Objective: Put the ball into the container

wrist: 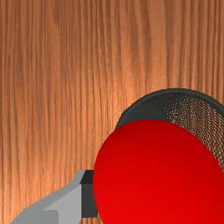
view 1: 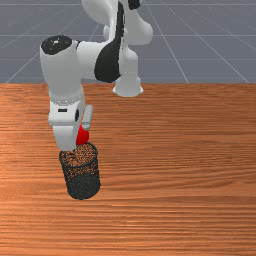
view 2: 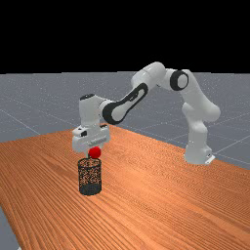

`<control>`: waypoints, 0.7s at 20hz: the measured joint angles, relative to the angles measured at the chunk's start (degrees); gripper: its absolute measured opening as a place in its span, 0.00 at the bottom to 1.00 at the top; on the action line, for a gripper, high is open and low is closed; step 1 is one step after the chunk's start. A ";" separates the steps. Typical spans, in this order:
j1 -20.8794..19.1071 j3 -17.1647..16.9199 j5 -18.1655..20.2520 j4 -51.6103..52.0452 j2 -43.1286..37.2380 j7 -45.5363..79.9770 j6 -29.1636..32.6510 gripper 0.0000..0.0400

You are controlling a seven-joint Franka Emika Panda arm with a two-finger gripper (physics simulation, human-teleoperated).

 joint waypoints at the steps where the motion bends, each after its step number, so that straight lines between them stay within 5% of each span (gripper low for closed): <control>1: -0.60 0.31 0.06 -1.28 -0.53 -2.18 2.06 0.69; 14: -1.97 -0.39 0.01 9.46 5.94 -2.03 -4.85 0.69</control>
